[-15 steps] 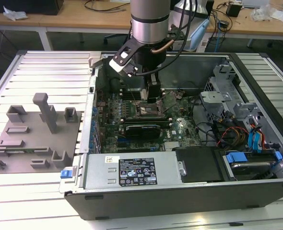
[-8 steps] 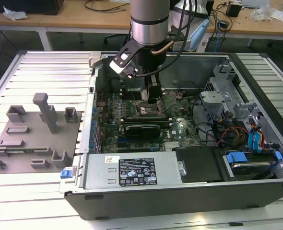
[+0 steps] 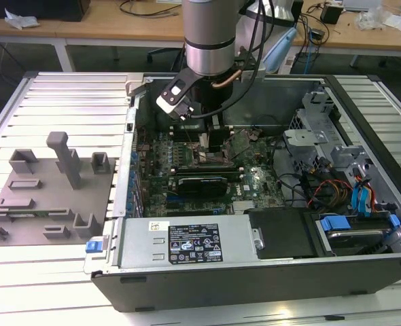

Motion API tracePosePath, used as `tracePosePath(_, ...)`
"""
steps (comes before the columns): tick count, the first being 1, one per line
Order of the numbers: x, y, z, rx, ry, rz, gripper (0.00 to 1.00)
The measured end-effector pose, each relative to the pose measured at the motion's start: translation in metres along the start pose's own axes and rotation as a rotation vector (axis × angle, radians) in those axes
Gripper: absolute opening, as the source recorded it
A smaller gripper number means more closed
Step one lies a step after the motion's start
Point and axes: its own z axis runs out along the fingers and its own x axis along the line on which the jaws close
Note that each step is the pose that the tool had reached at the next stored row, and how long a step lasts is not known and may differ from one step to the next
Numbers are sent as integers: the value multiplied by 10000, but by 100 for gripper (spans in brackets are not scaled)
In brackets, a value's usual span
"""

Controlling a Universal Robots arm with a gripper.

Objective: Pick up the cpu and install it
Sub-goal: 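Place the cpu into insertion slot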

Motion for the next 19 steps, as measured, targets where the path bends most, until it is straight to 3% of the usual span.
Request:
tracePosePath(5,3,-7,59,1,-2,1,55)
tracePosePath(16,69,-9,111,1,-2,0,55)
tracePosePath(19,99,-13,152,11,-38,-4,55)
